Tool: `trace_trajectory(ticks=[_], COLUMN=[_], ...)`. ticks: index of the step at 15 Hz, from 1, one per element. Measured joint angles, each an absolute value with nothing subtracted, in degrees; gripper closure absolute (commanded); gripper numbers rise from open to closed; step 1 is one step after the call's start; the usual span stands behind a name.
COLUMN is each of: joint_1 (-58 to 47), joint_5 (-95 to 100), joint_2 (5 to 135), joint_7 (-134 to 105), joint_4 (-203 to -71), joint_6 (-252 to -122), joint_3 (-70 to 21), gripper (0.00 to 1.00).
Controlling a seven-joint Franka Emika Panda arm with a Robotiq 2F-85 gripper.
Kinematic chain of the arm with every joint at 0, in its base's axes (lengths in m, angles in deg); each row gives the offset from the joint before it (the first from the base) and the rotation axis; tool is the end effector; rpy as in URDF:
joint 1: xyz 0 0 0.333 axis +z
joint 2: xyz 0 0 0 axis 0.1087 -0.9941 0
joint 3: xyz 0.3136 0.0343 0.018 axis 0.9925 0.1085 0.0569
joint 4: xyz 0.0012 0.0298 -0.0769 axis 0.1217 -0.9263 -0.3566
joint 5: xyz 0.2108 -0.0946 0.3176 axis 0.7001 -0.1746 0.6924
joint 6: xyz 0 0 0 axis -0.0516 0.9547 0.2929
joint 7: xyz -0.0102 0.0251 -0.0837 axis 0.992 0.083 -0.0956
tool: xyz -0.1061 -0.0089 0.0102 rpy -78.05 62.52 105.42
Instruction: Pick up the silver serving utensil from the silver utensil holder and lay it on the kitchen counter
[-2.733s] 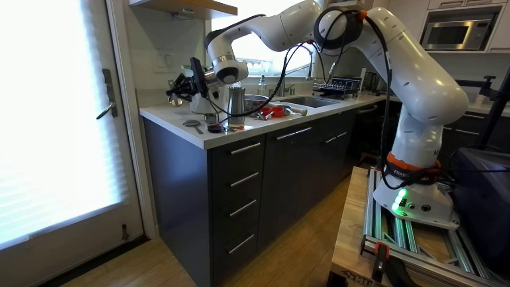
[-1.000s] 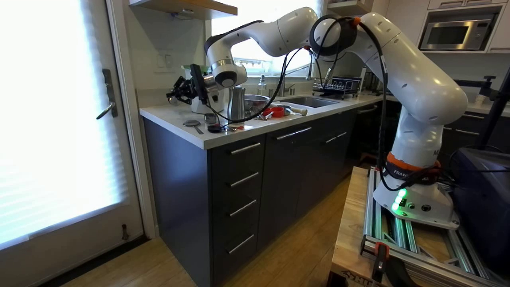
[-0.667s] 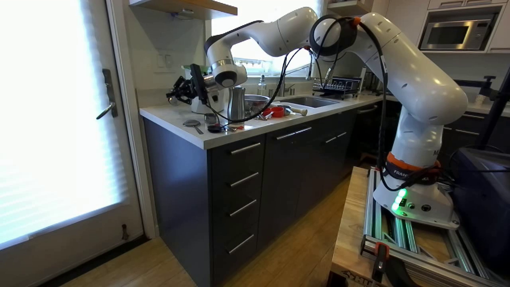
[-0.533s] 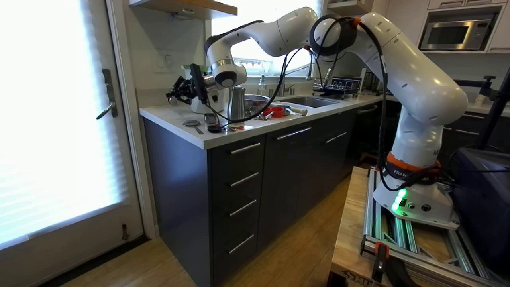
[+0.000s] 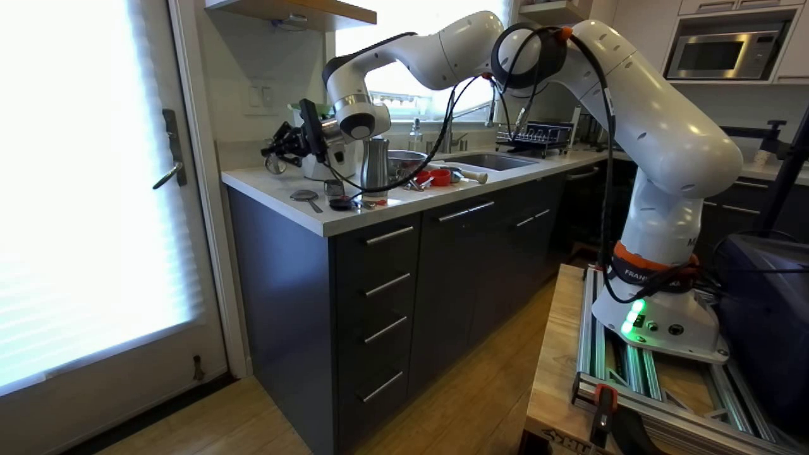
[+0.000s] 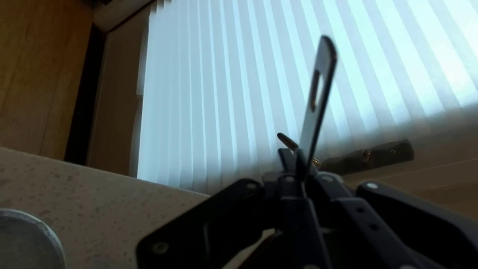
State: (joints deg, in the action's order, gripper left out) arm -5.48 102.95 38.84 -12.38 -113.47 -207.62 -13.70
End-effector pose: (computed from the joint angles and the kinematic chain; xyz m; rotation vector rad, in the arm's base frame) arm 0.7861 0.0431 0.3176 -1.4448 1.2595 -0.3625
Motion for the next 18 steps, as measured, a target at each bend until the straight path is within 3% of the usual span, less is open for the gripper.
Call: trace_trajectory(ticks=[13,14,16,18], joint_1=[-5.4,-5.4,-5.4,-5.4], joint_5=[102.5,102.4,102.2,102.2], joint_2=[38.9,38.9,38.9,38.9], joint_7=[-18.2,-18.3,-18.4,-18.8], joint_4=[-113.6,-113.6,-113.6,-113.6], joint_6=[-207.4,-207.4,-207.4,-207.4], joint_3=[-13.8,-13.8,-13.8,-13.8], gripper=[0.99,0.73,0.64,0.48])
